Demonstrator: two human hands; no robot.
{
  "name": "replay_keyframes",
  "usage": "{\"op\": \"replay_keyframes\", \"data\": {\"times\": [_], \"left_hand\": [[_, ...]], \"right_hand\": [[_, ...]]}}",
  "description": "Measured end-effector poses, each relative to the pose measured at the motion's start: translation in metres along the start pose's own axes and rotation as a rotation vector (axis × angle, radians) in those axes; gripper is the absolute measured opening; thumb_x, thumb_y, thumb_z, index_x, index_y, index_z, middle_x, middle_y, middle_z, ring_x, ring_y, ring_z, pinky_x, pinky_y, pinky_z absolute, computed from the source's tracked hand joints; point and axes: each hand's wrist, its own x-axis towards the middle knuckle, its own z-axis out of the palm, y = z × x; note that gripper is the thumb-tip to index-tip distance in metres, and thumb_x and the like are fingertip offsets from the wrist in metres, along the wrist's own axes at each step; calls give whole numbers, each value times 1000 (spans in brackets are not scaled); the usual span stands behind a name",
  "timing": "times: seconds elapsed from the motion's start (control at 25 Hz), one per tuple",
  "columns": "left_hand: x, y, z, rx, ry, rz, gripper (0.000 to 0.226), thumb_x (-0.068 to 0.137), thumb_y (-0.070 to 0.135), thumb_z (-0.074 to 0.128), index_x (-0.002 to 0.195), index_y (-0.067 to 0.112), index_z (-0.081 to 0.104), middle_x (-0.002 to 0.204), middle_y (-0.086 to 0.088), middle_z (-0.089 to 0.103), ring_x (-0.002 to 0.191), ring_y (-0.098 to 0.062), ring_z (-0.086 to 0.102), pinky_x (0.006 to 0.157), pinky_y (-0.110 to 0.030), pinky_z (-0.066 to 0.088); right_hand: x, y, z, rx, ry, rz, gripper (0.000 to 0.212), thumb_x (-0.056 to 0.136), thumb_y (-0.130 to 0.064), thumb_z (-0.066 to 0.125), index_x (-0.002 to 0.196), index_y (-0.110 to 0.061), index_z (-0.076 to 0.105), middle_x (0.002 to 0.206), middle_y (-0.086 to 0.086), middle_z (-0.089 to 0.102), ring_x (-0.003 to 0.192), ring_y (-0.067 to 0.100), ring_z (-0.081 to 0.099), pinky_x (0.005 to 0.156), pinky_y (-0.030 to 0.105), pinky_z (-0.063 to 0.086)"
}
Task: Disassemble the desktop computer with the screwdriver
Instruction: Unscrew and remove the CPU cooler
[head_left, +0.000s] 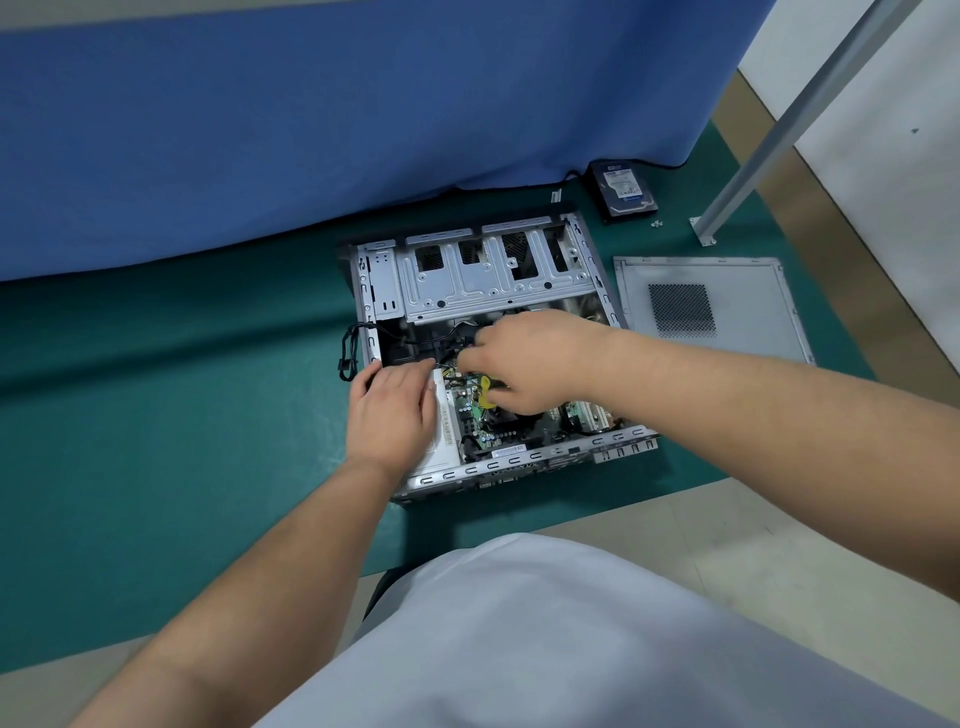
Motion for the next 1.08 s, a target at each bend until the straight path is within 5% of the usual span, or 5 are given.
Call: {"op": "replay_keyframes", "data": {"times": [0.16, 0.4, 0.6, 0.92, 1.08], "left_hand": [[1, 1, 0, -13, 1, -3, 40, 104, 34, 38, 134, 26, 63, 122, 12, 70, 115, -7, 61, 120, -35, 21], [0, 1, -1, -6, 10, 2, 37, 103, 31, 42, 133, 25, 64, 121, 12, 71, 115, -8, 62, 120, -35, 22], [-1, 1, -1, -17, 11, 7, 37, 104, 33, 41, 133, 26, 64, 122, 12, 70, 115, -8, 61, 120, -34, 21], [1, 1, 0, -5, 22, 18, 38, 104, 34, 39, 133, 26, 64, 122, 12, 71, 116, -8, 61, 120, -34, 20], [1, 1, 0, 11, 28, 31, 38, 104, 34, 40, 135, 28, 61, 123, 12, 69, 117, -8, 60, 119, -35, 21]], "right_hand": [[6, -9, 4, 53, 32, 340, 68, 101, -71, 22, 94, -15, 60, 65, -3, 47, 57, 16, 45, 51, 31, 27], [-7, -6, 8, -221, 103, -159, 32, 99, -21, 55, 130, -16, 52, 107, 4, 57, 96, 25, 57, 74, 39, 44], [-4, -19, 11, -51, 135, 241, 56, 100, -67, 28, 115, -18, 52, 61, -5, 36, 50, 17, 35, 48, 29, 21], [-5, -18, 2, -93, -54, -97, 32, 96, -11, 53, 127, -17, 56, 90, -2, 38, 81, 21, 48, 55, 31, 31], [-11, -10, 0, 26, -80, 33, 39, 97, -19, 54, 136, -23, 52, 104, 2, 53, 84, 24, 56, 54, 30, 38]]}}
